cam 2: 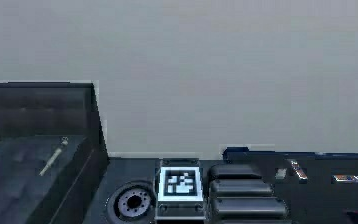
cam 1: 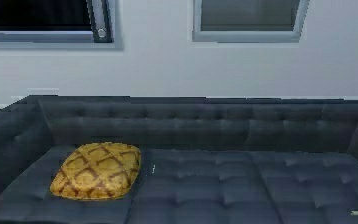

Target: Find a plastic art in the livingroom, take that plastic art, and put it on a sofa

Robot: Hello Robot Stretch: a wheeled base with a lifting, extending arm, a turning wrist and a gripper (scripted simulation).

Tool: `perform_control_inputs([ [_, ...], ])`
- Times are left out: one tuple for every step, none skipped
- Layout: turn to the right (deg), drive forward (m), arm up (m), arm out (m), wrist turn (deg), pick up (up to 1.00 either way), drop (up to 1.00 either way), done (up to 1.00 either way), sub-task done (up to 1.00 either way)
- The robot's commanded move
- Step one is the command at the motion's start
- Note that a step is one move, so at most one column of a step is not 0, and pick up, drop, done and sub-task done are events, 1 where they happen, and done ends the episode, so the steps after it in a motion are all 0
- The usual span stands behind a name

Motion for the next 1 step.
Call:
perform_control_inputs([
  [-45.0,0.00,0.00,0.00,0.0,0.00,0.00,0.00,0.00],
])
